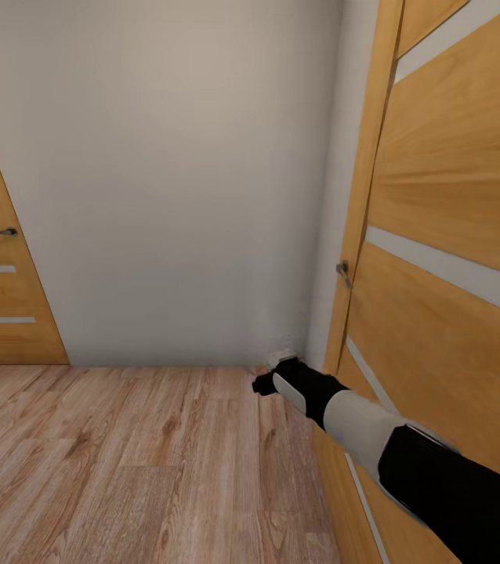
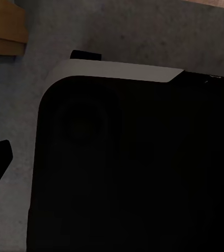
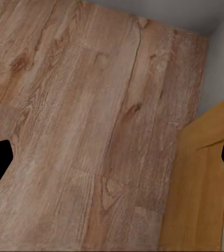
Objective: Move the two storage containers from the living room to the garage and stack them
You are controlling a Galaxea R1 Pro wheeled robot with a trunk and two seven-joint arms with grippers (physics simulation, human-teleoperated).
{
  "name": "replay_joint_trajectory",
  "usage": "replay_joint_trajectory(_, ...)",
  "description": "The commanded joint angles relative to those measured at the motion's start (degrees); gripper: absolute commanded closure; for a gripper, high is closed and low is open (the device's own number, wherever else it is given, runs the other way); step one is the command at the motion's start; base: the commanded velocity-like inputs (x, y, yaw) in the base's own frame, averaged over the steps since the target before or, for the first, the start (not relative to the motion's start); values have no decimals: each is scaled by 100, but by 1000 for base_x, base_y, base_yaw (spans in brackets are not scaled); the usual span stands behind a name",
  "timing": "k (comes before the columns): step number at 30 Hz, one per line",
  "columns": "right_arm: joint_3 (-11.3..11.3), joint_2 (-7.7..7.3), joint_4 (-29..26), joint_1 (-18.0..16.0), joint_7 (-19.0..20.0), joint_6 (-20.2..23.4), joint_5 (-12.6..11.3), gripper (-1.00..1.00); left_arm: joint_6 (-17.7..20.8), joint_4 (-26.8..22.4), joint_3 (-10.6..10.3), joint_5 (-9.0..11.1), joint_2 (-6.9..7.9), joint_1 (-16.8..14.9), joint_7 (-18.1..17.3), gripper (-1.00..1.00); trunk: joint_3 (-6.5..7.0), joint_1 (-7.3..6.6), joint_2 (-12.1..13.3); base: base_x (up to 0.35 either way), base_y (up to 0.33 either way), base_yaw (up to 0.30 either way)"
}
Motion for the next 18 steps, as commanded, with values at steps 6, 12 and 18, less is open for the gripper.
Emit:
replay_joint_trajectory(6, 49, 0, 114, 744, -48, -238, -31, -100, -15, 1, 15, 43, -1, -1, -9, -100, -5, 0, -4, 0, 0, 0)
replay_joint_trajectory(12, 57, 0, 380, 1381, -50, -534, 15, -100, -16, 1, 20, 50, -1, -1, -11, -100, -5, 0, -4, 0, 0, 0)
replay_joint_trajectory(18, 56, 0, 911, 2018, -45, -991, 466, -100, -15, 1, 22, 52, -1, -1, -11, -100, -5, 0, -4, 0, 0, 0)
